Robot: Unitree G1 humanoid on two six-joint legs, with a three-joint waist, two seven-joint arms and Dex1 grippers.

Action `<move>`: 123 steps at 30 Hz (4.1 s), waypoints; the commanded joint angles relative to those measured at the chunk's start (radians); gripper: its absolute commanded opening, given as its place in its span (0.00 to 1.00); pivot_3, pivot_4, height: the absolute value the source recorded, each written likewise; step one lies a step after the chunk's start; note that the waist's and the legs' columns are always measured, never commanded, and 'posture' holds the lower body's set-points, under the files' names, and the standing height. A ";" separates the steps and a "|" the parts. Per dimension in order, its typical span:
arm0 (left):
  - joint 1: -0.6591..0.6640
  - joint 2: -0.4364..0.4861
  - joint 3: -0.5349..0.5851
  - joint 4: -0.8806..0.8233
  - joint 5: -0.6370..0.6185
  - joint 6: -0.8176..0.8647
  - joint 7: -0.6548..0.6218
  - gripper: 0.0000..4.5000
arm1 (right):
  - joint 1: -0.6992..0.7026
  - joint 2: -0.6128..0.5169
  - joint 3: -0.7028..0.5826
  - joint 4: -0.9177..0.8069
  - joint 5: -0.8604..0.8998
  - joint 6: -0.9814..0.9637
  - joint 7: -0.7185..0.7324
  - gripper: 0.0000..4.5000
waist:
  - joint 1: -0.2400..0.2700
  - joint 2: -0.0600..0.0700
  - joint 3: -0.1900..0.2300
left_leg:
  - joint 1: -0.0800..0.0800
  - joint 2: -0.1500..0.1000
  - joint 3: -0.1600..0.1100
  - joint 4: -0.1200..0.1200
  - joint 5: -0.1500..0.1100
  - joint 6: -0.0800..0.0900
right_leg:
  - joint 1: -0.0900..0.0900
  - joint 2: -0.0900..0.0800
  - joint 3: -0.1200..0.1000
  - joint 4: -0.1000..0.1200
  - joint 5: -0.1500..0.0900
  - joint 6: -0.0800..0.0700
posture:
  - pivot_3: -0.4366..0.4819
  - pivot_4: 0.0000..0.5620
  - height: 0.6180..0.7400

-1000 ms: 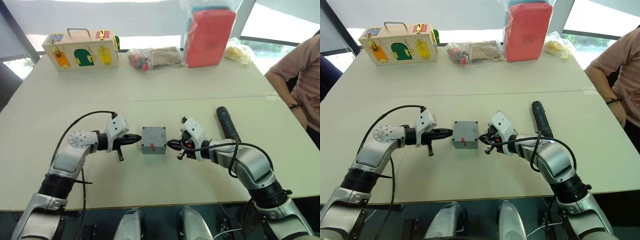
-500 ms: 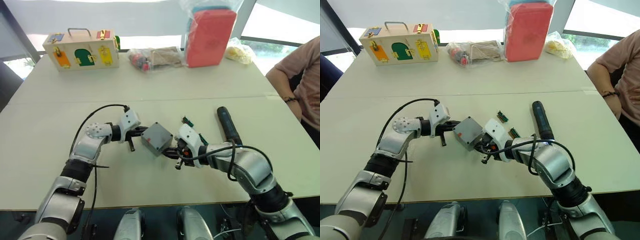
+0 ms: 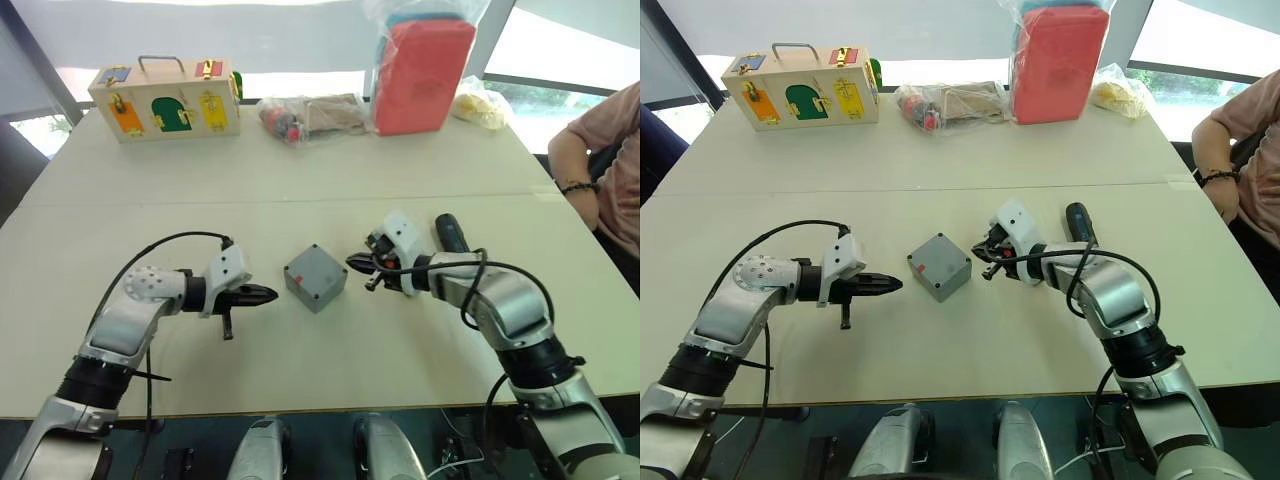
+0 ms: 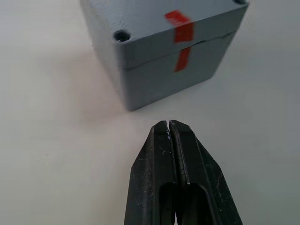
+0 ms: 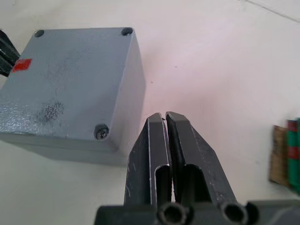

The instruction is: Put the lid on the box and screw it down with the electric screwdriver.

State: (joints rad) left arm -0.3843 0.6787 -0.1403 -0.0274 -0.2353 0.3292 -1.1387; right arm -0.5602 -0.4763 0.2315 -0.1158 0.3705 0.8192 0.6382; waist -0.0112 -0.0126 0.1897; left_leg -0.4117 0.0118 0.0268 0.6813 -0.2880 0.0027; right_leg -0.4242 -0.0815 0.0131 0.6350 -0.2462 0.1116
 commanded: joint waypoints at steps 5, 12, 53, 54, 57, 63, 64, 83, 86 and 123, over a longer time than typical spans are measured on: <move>-0.050 -0.043 0.003 -0.025 0.004 0.008 0.060 0.00 | 0.028 0.032 0.006 -0.033 0.015 -0.009 0.051 0.02 | -0.001 0.000 0.000 | 0.000 0.000 0.000 0.000 0.000 0.000 | 0.000 0.000 0.000 0.000 0.000 0.000 | 0.48 0.27 0.92; -0.090 -0.056 -0.010 0.017 0.024 -0.017 0.065 0.00 | 0.094 0.018 -0.003 -0.152 0.040 0.058 0.060 0.02 | -0.003 0.000 0.000 | 0.000 0.000 0.000 0.000 0.000 0.000 | 0.000 0.001 0.000 0.000 0.000 0.000 | 0.48 0.27 0.92; -0.161 0.085 0.117 -0.241 -0.238 0.193 -0.004 0.00 | 0.298 0.026 -0.328 -0.216 0.022 0.049 -0.209 0.57 | -0.001 0.000 0.000 | 0.000 0.000 0.000 0.000 0.000 0.000 | 0.000 0.001 0.000 0.001 0.000 0.000 | 0.48 0.27 0.92; -0.160 0.084 0.117 -0.242 -0.238 0.193 -0.004 0.00 | 0.298 0.028 -0.328 -0.215 0.023 0.046 -0.209 0.57 | -0.001 0.000 0.000 | 0.000 0.000 0.000 0.000 0.000 0.000 | 0.000 0.001 0.000 0.001 0.000 0.000 | 0.48 0.27 0.92; -0.160 0.083 0.116 -0.242 -0.237 0.192 -0.005 0.00 | 0.297 0.028 -0.324 -0.205 0.021 0.036 -0.210 0.57 | -0.002 0.000 0.000 | 0.000 0.000 0.000 0.000 0.000 0.000 | 0.000 0.001 0.000 0.001 0.000 0.000 | 0.48 0.27 0.92; -0.160 0.078 0.113 -0.247 -0.236 0.192 -0.001 0.00 | 0.289 0.026 -0.320 -0.189 0.017 0.023 -0.210 0.57 | 0.000 0.000 0.000 | 0.000 0.000 0.000 0.000 0.000 0.000 | 0.000 0.001 0.000 0.001 0.000 0.000 | 0.48 0.27 0.92; -0.159 0.078 0.114 -0.247 -0.236 0.192 0.000 0.00 | 0.289 0.025 -0.318 -0.188 0.015 0.021 -0.210 0.57 | -0.001 0.000 0.000 | 0.000 0.000 0.000 0.000 0.000 0.000 | 0.000 0.001 0.000 0.001 0.000 0.000 | 0.48 0.27 0.92; -0.159 0.061 0.108 -0.247 -0.230 0.182 0.014 0.00 | 0.280 0.014 -0.320 -0.223 0.028 0.045 -0.209 0.01 | -0.001 0.000 0.000 | 0.000 0.000 0.000 0.000 0.000 0.000 | 0.000 0.001 0.000 0.001 0.000 0.000 | 0.48 0.27 0.92; -0.161 0.057 0.105 -0.246 -0.229 0.182 0.015 0.00 | 0.281 0.015 -0.309 -0.218 0.027 0.043 -0.201 0.01 | -0.001 0.000 0.000 | 0.000 0.000 0.000 0.000 0.000 0.000 | 0.000 0.001 0.000 0.001 0.000 0.000 | 0.48 0.27 0.92; -0.169 0.057 0.090 -0.236 -0.231 0.175 0.017 0.00 | 0.278 0.020 -0.319 -0.239 0.048 0.043 -0.210 0.49 | -0.001 0.000 0.000 | 0.000 0.000 0.000 0.000 0.000 0.000 | 0.000 0.001 0.000 0.001 0.000 0.000 | 0.48 0.27 0.92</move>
State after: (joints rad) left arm -0.5255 0.7352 -0.0591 -0.2516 -0.4624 0.5194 -1.1206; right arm -0.2724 -0.4532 -0.0730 -0.3105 0.4077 0.8711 0.4282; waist -0.0119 -0.0127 0.1896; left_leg -0.4113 0.0114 0.0265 0.6817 -0.2879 0.0025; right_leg -0.4243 -0.0802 0.0134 0.6362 -0.2463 0.1117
